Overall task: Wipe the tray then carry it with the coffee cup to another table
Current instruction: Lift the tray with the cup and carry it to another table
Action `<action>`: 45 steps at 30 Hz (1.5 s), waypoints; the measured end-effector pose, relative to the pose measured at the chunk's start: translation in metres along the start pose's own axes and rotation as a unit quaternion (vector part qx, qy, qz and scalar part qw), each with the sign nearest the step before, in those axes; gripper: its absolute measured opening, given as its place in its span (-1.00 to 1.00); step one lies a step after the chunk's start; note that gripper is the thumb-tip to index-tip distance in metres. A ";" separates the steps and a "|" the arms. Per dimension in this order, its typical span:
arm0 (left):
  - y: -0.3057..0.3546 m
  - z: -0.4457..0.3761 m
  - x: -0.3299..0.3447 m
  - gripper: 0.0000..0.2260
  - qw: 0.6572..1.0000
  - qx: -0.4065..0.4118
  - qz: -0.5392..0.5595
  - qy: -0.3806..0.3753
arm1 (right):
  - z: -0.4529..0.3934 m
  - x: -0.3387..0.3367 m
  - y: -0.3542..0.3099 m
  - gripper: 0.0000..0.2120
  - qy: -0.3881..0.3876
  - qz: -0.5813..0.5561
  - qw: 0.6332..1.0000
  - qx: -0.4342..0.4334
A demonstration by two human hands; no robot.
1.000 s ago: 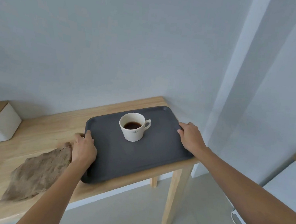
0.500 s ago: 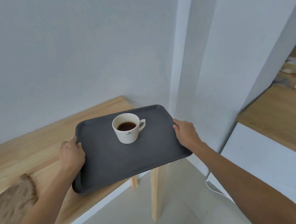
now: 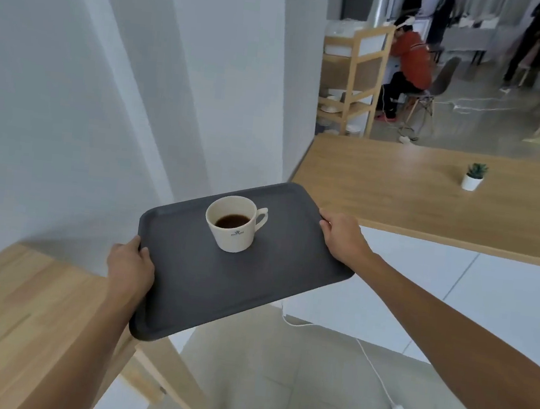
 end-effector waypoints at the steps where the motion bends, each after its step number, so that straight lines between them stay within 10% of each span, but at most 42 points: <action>1: 0.020 -0.006 0.018 -0.85 1.000 0.008 0.010 -0.010 | -0.003 -0.012 0.021 -0.73 0.004 0.004 1.000 0.015; 21: 0.349 -0.077 0.309 -0.80 0.975 0.148 0.094 -0.140 | -0.081 -0.169 0.328 -0.68 0.105 0.105 0.971 0.190; 45: 0.475 -0.227 0.570 -0.65 0.954 0.166 0.058 -0.243 | -0.260 -0.118 0.516 -0.62 0.102 0.061 0.942 0.315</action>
Point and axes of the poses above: each hand's wrist, its own z-axis away from the middle knuckle, its own x-axis out of the palm, y = z × x, the point moved 8 cm from there along -z, towards the middle knuckle, and after that the axes turned 2 degrees about z, right-handed, at the moved point
